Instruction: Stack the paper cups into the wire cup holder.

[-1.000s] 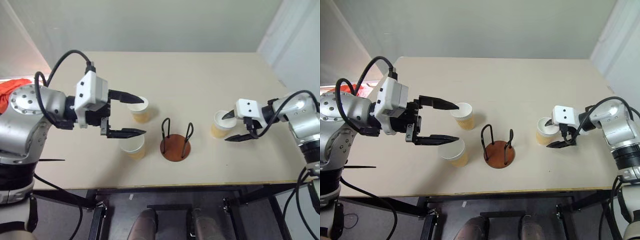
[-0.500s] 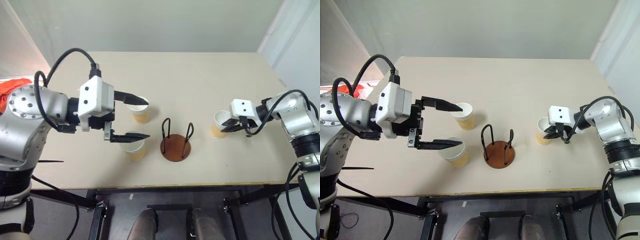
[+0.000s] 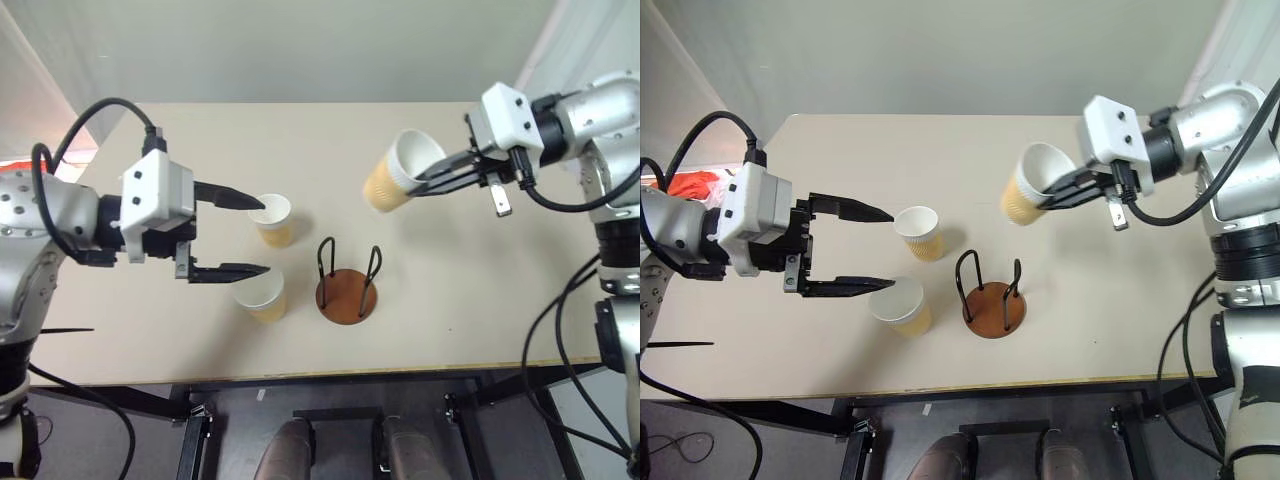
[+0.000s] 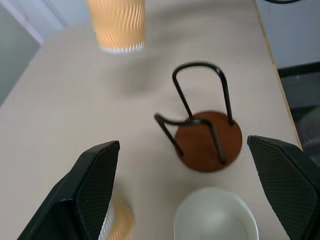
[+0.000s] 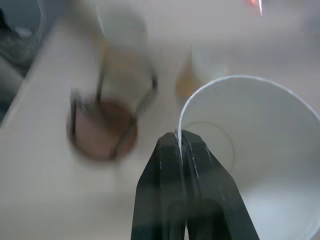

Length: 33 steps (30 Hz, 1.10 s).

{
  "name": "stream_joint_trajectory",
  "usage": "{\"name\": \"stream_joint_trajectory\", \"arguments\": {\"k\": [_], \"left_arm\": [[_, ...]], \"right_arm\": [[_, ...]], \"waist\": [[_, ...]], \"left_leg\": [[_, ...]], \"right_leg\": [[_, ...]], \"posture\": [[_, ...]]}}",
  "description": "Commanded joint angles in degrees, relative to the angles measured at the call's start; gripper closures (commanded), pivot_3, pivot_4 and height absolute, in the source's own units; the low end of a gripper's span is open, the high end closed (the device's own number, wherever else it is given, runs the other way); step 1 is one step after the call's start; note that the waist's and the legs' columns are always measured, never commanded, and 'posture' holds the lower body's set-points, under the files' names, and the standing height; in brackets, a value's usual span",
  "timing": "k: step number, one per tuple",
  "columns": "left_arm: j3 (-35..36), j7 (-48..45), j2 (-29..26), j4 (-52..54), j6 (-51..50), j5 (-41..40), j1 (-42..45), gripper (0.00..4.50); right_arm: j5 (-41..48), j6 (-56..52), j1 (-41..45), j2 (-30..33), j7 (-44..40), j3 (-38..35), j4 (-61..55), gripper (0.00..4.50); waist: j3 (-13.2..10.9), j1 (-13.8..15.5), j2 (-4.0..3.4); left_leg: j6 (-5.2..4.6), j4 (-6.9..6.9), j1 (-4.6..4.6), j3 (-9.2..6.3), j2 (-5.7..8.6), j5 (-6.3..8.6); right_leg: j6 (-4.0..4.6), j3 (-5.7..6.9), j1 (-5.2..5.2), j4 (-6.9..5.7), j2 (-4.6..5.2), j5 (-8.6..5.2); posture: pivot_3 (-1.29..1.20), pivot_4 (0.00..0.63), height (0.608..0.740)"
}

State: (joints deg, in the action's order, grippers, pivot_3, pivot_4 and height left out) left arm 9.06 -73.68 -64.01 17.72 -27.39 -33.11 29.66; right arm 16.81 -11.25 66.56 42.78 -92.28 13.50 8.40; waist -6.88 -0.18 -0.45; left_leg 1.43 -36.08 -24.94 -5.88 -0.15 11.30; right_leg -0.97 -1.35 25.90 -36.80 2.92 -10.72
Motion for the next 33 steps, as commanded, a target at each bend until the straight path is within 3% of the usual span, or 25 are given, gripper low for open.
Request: {"name": "stream_joint_trajectory", "arguments": {"k": [1,15,19,24,29,33], "left_arm": [[2.66,-0.06,-1.14,0.97,0.95,0.12,-0.74,0.0],[6.03,0.44,-2.25,4.12,-0.15,-1.2,-5.86,0.0],[4.62,-1.01,-3.37,4.09,0.66,0.02,-6.67,0.0],[-1.01,-4.7,-6.71,3.93,4.36,5.21,-7.2,0.0],[-7.35,-6.55,-6.18,2.1,7.55,9.53,-3.29,0.0],[-11.67,-8.59,-5.28,0.8,9.64,12.4,-0.45,0.0]], "right_arm": [[2.77,-0.64,-1.36,0.05,-0.22,2.45,-4.42,4.47],[2.41,-1.15,-4.21,-0.51,-0.21,5.66,-6.87,4.47],[0.84,-2.24,-4.44,-1.07,-0.21,5.92,-6.87,3.58],[-1.32,-1.93,-4.84,-1.2,0.03,5.81,-6.63,1.89],[-2.3,-2.77,-5.85,-2.21,3.1,4.34,-7.43,0.17],[-0.88,-6.44,-6.74,-2.48,6.31,1.88,-8.68,0.08]], "waist": [[0.0,0.23,0.0],[0.0,0.21,0.02],[0.0,0.2,0.03],[0.0,0.24,0.03],[0.01,0.25,0.05],[0.01,0.22,0.05]], "left_leg": [[-0.01,-0.01,-0.01,0.0,0.01,0.01],[-0.03,-0.07,0.02,0.0,0.04,0.03],[-0.01,-0.07,0.02,0.01,0.05,0.0],[-0.02,-0.07,0.0,0.0,0.05,0.01],[-0.01,-0.07,-0.01,-0.02,0.05,0.03],[-0.01,-0.06,-0.01,0.0,0.06,0.03]], "right_leg": [[0.03,0.0,0.0,0.0,0.01,-0.02],[0.1,-0.01,0.0,-0.12,0.06,-0.05],[0.11,-0.02,0.0,-0.12,0.06,-0.05],[0.13,-0.01,0.01,-0.1,0.06,-0.06],[0.14,-0.01,0.03,-0.11,0.07,-0.06],[0.15,-0.03,0.04,-0.11,0.08,-0.05]], "posture": [[0.0,0.15,0.74],[0.0,0.15,0.74],[0.0,0.15,0.74],[0.0,0.15,0.74],[0.0,0.15,0.74],[0.0,0.15,0.74]]}}
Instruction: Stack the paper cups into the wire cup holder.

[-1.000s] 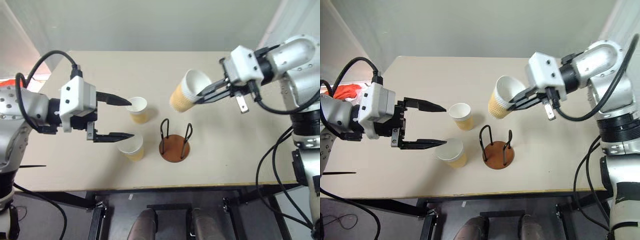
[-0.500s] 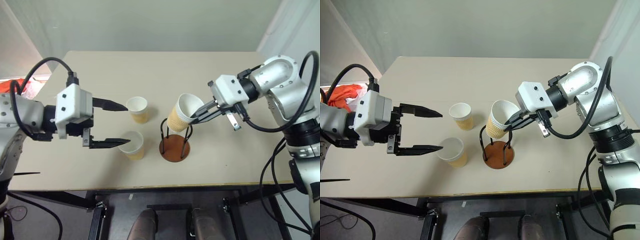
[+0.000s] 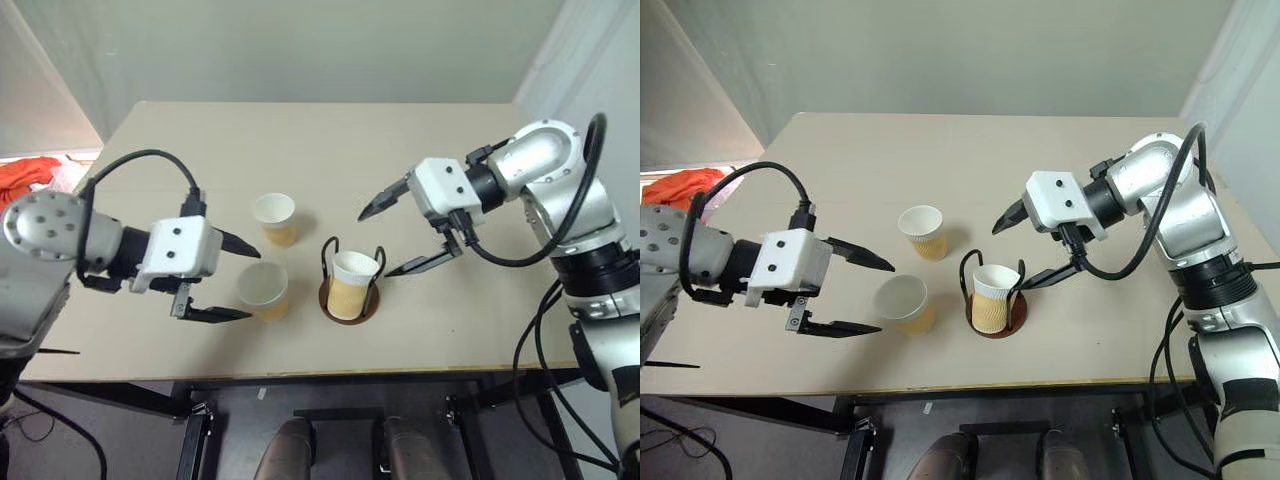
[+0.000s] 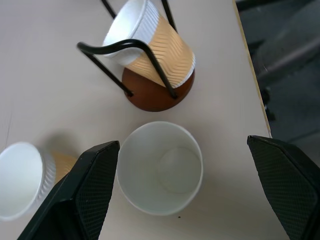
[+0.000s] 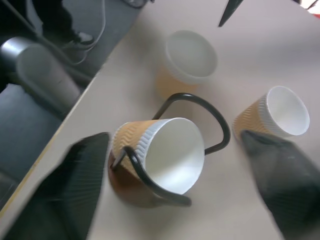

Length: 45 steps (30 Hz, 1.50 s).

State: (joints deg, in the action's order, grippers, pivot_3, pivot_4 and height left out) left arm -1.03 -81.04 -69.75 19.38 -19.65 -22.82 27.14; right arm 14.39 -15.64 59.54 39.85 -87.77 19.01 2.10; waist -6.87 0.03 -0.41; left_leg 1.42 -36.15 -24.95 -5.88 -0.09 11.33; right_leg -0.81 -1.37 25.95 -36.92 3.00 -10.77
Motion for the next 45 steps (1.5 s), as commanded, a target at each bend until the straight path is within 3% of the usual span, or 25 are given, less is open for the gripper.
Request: {"name": "stream_joint_trajectory", "arguments": {"k": [1,9,13,16,19,21,30,39,45], "left_arm": [[-2.57,-1.55,0.79,-1.56,2.43,3.03,3.0,0.0],[-10.68,-5.0,4.04,-7.1,8.88,11.37,7.11,0.0],[-13.43,-5.96,6.67,-9.05,10.69,13.79,7.81,0.0],[-14.42,-6.33,8.03,-10.72,11.88,15.4,8.62,0.0],[-15.0,-6.73,8.92,-11.64,12.71,16.36,8.78,0.56],[-15.3,-6.93,9.44,-11.92,13.02,16.81,8.8,1.25],[-14.85,-7.92,9.79,-11.52,12.87,17.01,8.23,4.37],[-13.28,-10.4,8.8,-11.31,12.09,13.72,9.79,4.46],[-15.17,-11.46,2.71,-20.52,12.86,-5.44,31.29,4.46]], "right_arm": [[2.13,-2.75,-0.13,0.73,1.85,-4.1,-3.06,0.08],[5.16,-8.31,-2.7,1.77,4.57,-7.29,-8.4,0.08],[14.88,-17.02,-3.24,1.53,5.84,-13.39,-11.62,0.08],[15.66,-22.02,-0.41,-2.91,16.82,-16.76,-9.64,0.08],[16.88,-24.94,1.2,-6.87,23.34,-18.42,-9.86,0.0],[17.31,-25.74,1.26,-7.74,24.89,-18.29,-10.61,0.0],[22.23,-29.26,-2.17,-1.81,18.63,-16.54,-15.67,0.0],[22.49,-28.7,-4.4,1.21,16.26,-15.1,-17.36,0.0],[19.55,-20.19,-17.11,11.72,8.4,-17.39,-19.56,0.0]], "waist": [[0.0,0.06,0.0],[0.0,0.08,0.01],[0.0,0.13,0.01],[0.03,0.12,0.04],[0.03,-0.22,0.04],[0.03,-0.16,0.04],[0.03,0.3,0.05],[0.03,0.23,0.05],[0.0,1.33,0.5]], "left_leg": [[0.0,0.0,-0.01,0.0,0.0,0.0],[-0.04,0.0,-0.04,0.0,0.0,0.06],[-0.04,0.0,-0.05,0.0,0.01,0.06],[-0.04,-0.02,-0.05,0.0,0.01,0.05],[-0.04,-0.04,0.0,0.0,0.0,0.01],[-0.03,-0.03,0.01,-0.02,-0.02,0.0],[-0.11,-0.04,-0.15,-0.03,0.05,0.07],[-0.08,-0.07,-0.07,-0.02,0.01,0.0],[-0.1,-0.32,-0.37,-0.28,0.03,0.01]], "right_leg": [[0.0,0.0,0.01,0.01,0.0,0.0],[-0.01,0.01,0.01,0.04,0.01,0.0],[-0.02,0.02,0.0,0.04,0.0,0.0],[-0.02,0.01,-0.02,0.06,0.0,0.0],[-0.11,-0.01,0.0,0.03,0.0,0.06],[-0.11,0.03,0.01,0.0,-0.01,0.06],[-0.11,0.04,0.01,0.12,0.02,0.06],[-0.23,0.04,0.0,0.04,0.0,0.12],[-0.25,0.22,-0.01,0.13,0.0,0.14]], "posture": [[0.0,0.15,0.74],[0.0,0.15,0.74],[0.0,0.15,0.74],[0.0,0.15,0.74],[0.0,0.15,0.74],[0.0,0.15,0.74],[0.0,0.15,0.74],[0.0,0.15,0.74],[0.0,0.15,0.74]]}}
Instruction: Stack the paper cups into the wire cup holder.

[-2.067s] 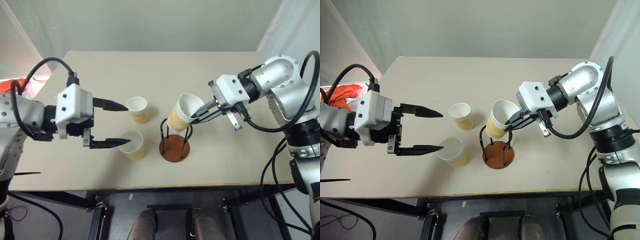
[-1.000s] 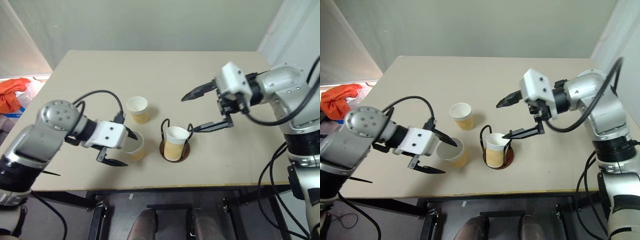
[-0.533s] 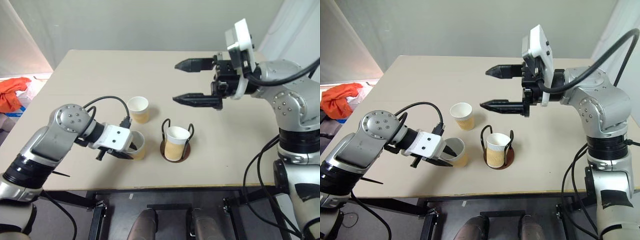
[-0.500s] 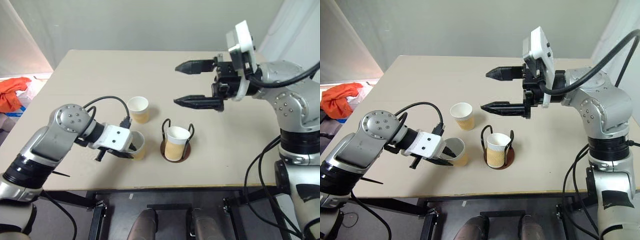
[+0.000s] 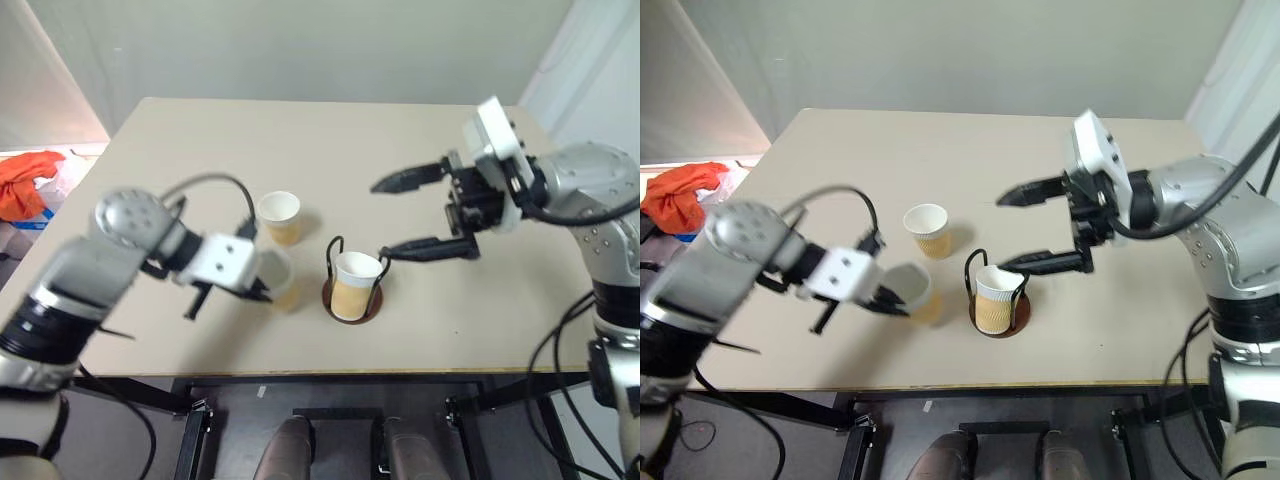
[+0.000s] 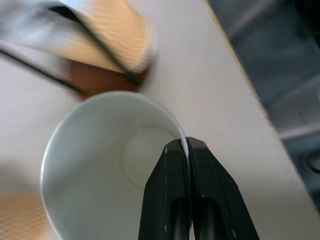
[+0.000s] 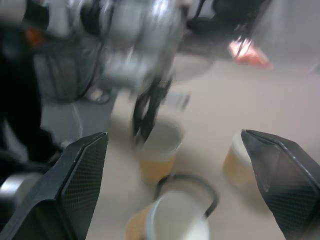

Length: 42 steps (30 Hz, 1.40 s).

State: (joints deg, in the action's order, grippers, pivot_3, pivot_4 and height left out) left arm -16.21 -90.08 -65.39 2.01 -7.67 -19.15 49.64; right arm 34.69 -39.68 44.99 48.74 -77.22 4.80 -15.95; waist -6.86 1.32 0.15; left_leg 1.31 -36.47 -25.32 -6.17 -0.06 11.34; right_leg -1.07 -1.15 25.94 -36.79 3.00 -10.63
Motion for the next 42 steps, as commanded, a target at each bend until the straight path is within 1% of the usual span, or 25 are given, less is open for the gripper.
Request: {"name": "stream_joint_trajectory", "arguments": {"k": [1,3,6,8,10,15,18,21,24,29,33,39,42], "left_arm": [[-1.5,-2.42,-1.63,-4.79,1.03,-11.75,12.35,4.46],[-5.13,-2.42,0.75,-8.67,0.86,-17.12,20.5,4.46],[-10.81,-2.42,4.63,-13.08,1.82,-22.69,27.9,4.46],[-16.86,-2.42,7.22,-15.6,4.73,-23.24,30.75,4.46],[-23.1,-2.42,9.72,-18.68,9.05,-22.67,33.08,4.46],[-34.76,-2.42,16.04,-27.6,17.05,-23.37,38.84,4.46],[-39.64,-2.42,20.42,-33.59,21.05,-23.39,41.43,4.46],[-43.51,-2.42,22.09,-36.24,24.07,-24.86,43.2,4.46],[-47.21,-2.42,22.93,-37.49,26.59,-25.71,44.03,4.46],[-51.54,-2.42,23.65,-37.89,29.41,-26.82,44.47,4.46],[-53.45,-2.42,23.72,-37.37,30.4,-27.81,44.47,4.46],[-54.42,-2.42,25.49,-38.18,31.41,-26.77,44.13,4.46],[-54.5,-2.42,26.06,-38.21,31.48,-26.22,44.0,3.85]], "right_arm": [[-0.58,4.33,-3.84,3.56,-2.04,-3.88,-1.41,0.0],[0.09,5.54,-6.93,4.95,-1.83,-6.42,-1.4,0.0],[0.06,5.65,-9.34,5.77,1.08,-9.47,-1.46,0.0],[0.45,4.81,-10.62,6.03,3.47,-11.71,-2.46,0.0],[1.53,3.46,-12.5,6.52,5.38,-13.71,-4.9,0.0],[4.56,-0.36,-17.73,8.24,10.05,-18.76,-11.59,0.0],[5.73,-2.36,-20.99,9.35,12.66,-22.3,-14.61,0.0],[7.62,-4.51,-23.69,10.1,15.46,-25.37,-17.85,0.0],[9.55,-6.39,-26.49,10.53,17.74,-28.75,-20.64,0.0],[11.42,-8.1,-30.43,11.15,20.74,-32.57,-23.73,0.0],[12.51,-8.44,-32.26,11.62,22.07,-34.14,-24.73,0.0],[13.3,-7.92,-33.15,12.26,23.41,-34.14,-25.01,0.0],[13.57,-7.89,-33.24,12.33,24.16,-33.7,-25.32,0.0]], "waist": [[0.0,0.04,-0.09],[0.01,-0.11,-0.14],[0.0,0.05,-0.17],[-0.02,-0.07,-0.19],[-0.04,-0.07,-0.23],[-0.08,-0.18,-0.27],[-0.08,0.11,-0.28],[-0.09,0.38,-0.29],[-0.1,0.52,-0.3],[-0.1,0.74,-0.3],[-0.09,0.91,-0.3],[-0.1,1.11,-0.3],[-0.1,1.21,-0.3]], "left_leg": [[-0.06,-0.06,-0.01,0.09,0.09,0.06],[-0.15,-0.05,-0.02,0.19,0.21,0.1],[-0.3,-0.14,-0.07,0.23,0.23,0.06],[-0.33,-0.19,-0.12,0.3,0.23,0.05],[-0.38,-0.27,-0.14,0.32,0.21,0.05],[-0.58,-0.72,-0.52,0.33,0.19,0.17],[-0.69,-0.9,-0.69,0.36,0.24,0.24],[-0.84,-1.18,-0.8,0.39,0.26,0.44],[-0.82,-1.6,-0.87,0.43,0.27,0.7],[-0.77,-1.78,-0.92,0.5,0.32,0.75],[-0.78,-1.79,-0.96,0.54,0.33,0.76],[-0.82,-1.81,-0.98,0.58,0.35,0.77],[-0.84,-1.82,-1.0,0.59,0.35,0.76]], "right_leg": [[-0.02,-0.06,-0.01,0.01,0.05,0.01],[-0.15,-0.19,-0.04,0.13,0.17,0.06],[-0.45,-0.2,-0.18,0.4,0.2,0.06],[-0.62,-0.21,-0.22,0.56,0.2,0.15],[-1.0,-0.23,-0.31,0.78,0.19,0.37],[-1.59,-0.26,-0.26,0.92,0.18,0.64],[-1.86,-0.32,-0.26,1.0,0.19,0.79],[-2.02,-0.36,-0.31,1.03,0.21,0.76],[-2.52,-0.4,-0.37,1.0,0.19,0.81],[-2.73,-0.47,-0.44,1.05,0.22,0.74],[-2.8,-0.48,-0.44,1.1,0.22,0.74],[-2.9,-0.5,-0.44,1.16,0.21,0.7],[-2.94,-0.5,-0.47,1.23,0.21,0.71]], "posture": [[0.0,0.15,0.74],[0.0,0.15,0.74],[0.0,0.15,0.74],[0.0,0.15,0.74],[0.0,0.15,0.74],[0.0,0.15,0.74],[0.0,0.15,0.74],[0.0,0.15,0.74],[0.0,0.15,0.74],[0.0,0.15,0.74],[0.0,0.15,0.74],[0.0,0.15,0.74],[0.0,0.15,0.74]]}}
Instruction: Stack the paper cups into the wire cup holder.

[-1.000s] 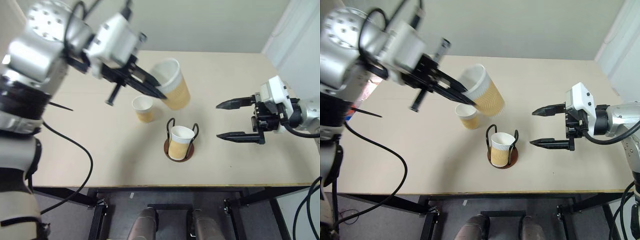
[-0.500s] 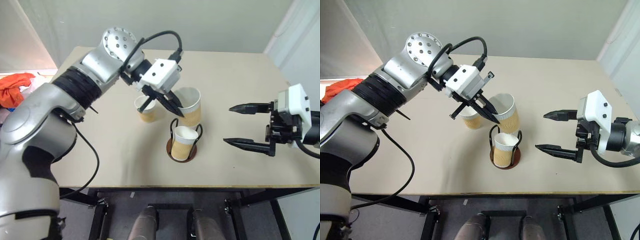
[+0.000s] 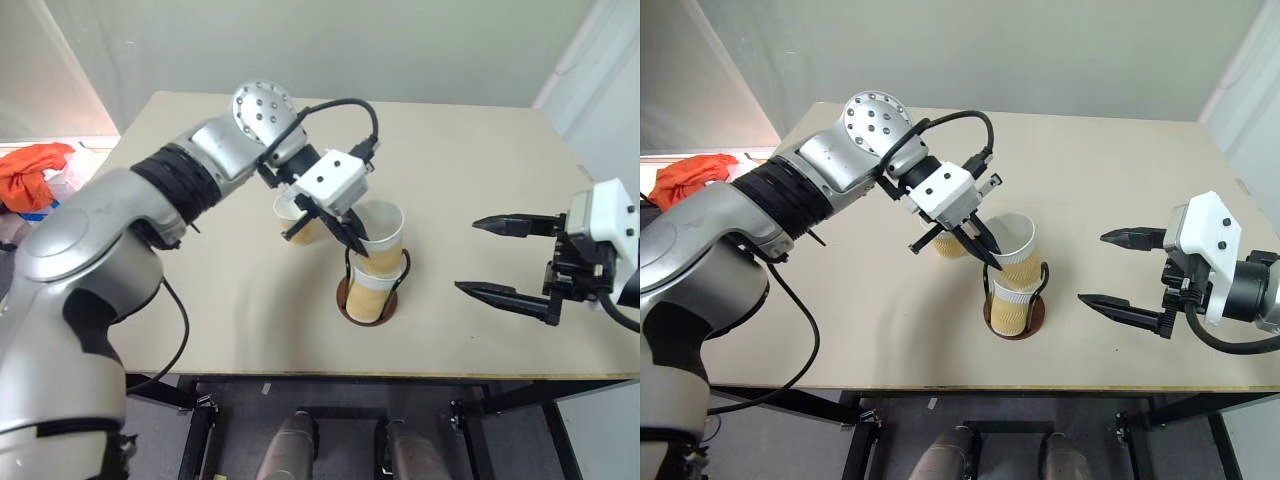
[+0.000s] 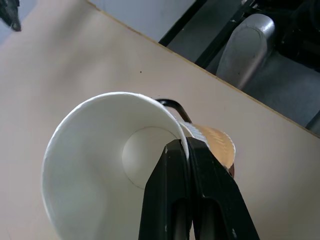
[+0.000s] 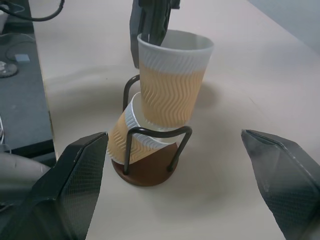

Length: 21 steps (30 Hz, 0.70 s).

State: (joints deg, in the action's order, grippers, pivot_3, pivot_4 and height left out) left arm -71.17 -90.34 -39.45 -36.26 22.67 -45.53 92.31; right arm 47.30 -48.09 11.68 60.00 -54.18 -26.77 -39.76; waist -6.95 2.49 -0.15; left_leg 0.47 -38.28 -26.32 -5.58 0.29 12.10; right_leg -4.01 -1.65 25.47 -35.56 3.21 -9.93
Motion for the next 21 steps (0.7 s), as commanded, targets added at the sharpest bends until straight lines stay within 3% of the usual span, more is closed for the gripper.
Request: {"name": "stream_joint_trajectory", "arguments": {"k": [1,7,9,14,18,21], "left_arm": [[0.33,-2.16,0.18,0.18,1.08,0.2,1.29,3.56],[3.08,-2.16,2.74,-4.81,3.14,4.32,0.37,1.61],[5.24,-2.16,4.24,-8.05,3.63,6.44,0.16,1.61],[22.78,-0.85,8.66,-24.63,0.27,13.24,-0.35,1.61],[31.0,-1.06,4.18,-31.76,-2.83,20.41,-1.71,1.61],[33.38,-2.16,0.66,-30.29,-5.23,22.57,-3.63,1.61]], "right_arm": [[1.01,0.56,0.08,1.06,1.36,-1.95,-1.59,0.0],[1.08,1.0,0.17,1.07,1.99,-1.1,-1.33,0.0],[0.93,1.32,0.27,1.08,1.9,-0.8,-0.98,0.0],[-0.61,3.86,2.48,0.36,1.58,3.34,1.11,0.0],[-1.3,5.92,4.54,-0.03,0.82,6.72,2.81,0.0],[-2.13,7.58,5.99,-0.01,-0.24,8.88,4.6,0.0]], "waist": [[0.0,0.07,0.0],[0.0,0.19,0.0],[0.0,0.26,0.0],[0.0,0.3,-0.01],[0.02,-0.37,-0.07],[0.03,-0.62,-0.1]], "left_leg": [[0.0,-0.01,-0.01,0.0,0.0,0.0],[0.0,-0.03,-0.01,0.05,0.0,-0.01],[-0.03,-0.07,-0.02,0.05,0.0,0.0],[-0.11,-0.19,-0.06,0.1,0.0,0.01],[-0.12,-0.12,0.01,0.25,-0.02,0.0],[-0.09,-0.07,0.03,0.27,-0.04,-0.03]], "right_leg": [[-0.01,0.0,0.0,0.02,0.0,0.01],[-0.08,-0.02,-0.02,0.08,0.01,0.05],[-0.11,-0.03,-0.03,0.09,0.01,0.06],[-0.2,-0.04,-0.05,0.15,0.0,0.13],[-0.26,-0.09,-0.04,0.21,-0.02,0.15],[-0.31,-0.11,-0.02,0.24,-0.08,0.1]], "posture": [[0.0,0.15,0.74],[0.0,0.15,0.74],[0.0,0.15,0.74],[0.0,0.15,0.74],[0.0,0.15,0.74],[0.0,0.15,0.74]]}}
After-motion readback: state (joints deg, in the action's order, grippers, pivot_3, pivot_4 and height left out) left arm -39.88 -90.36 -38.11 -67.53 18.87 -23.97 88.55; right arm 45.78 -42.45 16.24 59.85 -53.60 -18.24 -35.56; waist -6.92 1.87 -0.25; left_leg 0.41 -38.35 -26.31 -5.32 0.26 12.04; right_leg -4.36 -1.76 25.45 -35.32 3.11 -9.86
